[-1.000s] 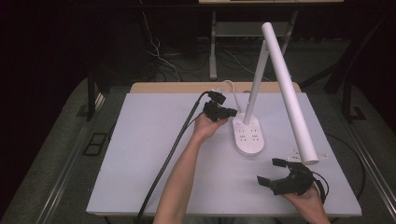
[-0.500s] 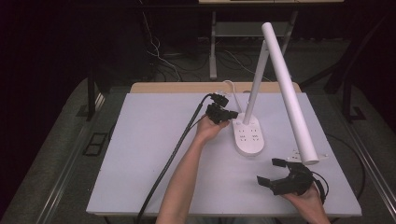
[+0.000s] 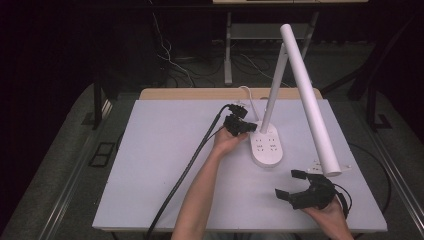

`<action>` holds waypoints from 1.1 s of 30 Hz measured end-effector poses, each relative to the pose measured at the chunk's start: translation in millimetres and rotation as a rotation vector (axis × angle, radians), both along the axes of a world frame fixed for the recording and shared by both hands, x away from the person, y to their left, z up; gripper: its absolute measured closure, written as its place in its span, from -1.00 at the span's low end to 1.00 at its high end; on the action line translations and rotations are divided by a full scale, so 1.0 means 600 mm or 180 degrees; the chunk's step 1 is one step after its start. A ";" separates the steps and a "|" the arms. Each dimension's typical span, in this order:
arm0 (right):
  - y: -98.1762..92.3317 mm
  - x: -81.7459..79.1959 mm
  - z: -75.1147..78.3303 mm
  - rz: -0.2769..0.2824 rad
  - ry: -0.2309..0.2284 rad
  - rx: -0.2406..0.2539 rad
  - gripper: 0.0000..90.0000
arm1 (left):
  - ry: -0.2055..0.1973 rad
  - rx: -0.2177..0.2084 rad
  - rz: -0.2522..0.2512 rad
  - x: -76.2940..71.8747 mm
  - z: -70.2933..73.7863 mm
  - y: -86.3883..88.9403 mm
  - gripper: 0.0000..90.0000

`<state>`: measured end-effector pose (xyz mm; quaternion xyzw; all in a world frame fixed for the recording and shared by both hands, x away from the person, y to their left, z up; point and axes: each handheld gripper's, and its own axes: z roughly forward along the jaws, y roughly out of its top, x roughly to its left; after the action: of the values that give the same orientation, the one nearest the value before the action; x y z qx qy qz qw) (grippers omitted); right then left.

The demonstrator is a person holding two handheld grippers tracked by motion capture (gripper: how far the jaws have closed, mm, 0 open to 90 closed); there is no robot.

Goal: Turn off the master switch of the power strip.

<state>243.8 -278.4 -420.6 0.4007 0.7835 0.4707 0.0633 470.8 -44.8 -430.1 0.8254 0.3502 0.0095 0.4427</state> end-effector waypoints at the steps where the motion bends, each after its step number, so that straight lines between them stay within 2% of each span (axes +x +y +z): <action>1: 0.000 0.000 0.000 0.0001 -0.0006 0.0001 -1.00 | 0.0025 -0.0019 0.0004 -0.001 -0.001 -0.001 1.00; 4: 0.000 0.001 0.000 -0.0002 0.0002 -0.0002 -1.00 | 0.0043 -0.0064 0.0027 -0.002 -0.004 -0.003 1.00; 8: 0.000 0.000 0.000 -0.0001 0.0004 0.0004 -1.00 | 0.0047 -0.0060 0.0008 -0.002 -0.005 -0.002 1.00; 10: 0.000 -0.001 0.000 -0.0005 0.0009 0.0010 -1.00 | 0.0107 -0.0098 -0.0021 -0.004 -0.011 -0.001 1.00; 12: 0.000 -0.001 0.000 -0.0003 -0.0007 0.0006 -1.00 | 0.0175 -0.0263 0.0031 -0.002 -0.017 0.004 1.00; 14: 0.000 -0.001 0.000 -0.0004 -0.0009 0.0006 -1.00 | 0.0208 -0.0326 0.0049 0.000 -0.020 0.005 1.00; 17: -0.001 -0.002 0.000 -0.0001 -0.0011 0.0006 -1.00 | 0.0175 -0.0256 0.0036 -0.001 -0.017 0.003 1.00; 24: 0.002 -0.003 0.001 -0.0004 0.0010 0.0004 -1.00 | 0.0210 -0.0227 0.0082 -0.002 -0.015 0.001 1.00; 27: 0.001 -0.003 0.001 -0.0003 -0.0005 0.0006 -1.00 | 0.0178 -0.0183 0.0073 -0.004 -0.015 0.001 1.00; 33: 0.000 -0.003 0.001 0.0006 -0.0034 0.0004 -1.00 | 0.0185 -0.0186 0.0120 -0.005 -0.016 0.000 1.00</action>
<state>241.7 -278.3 -420.0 0.3975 0.7833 0.4733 0.0669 467.5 -45.1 -439.5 0.8053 0.3785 -0.0163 0.4561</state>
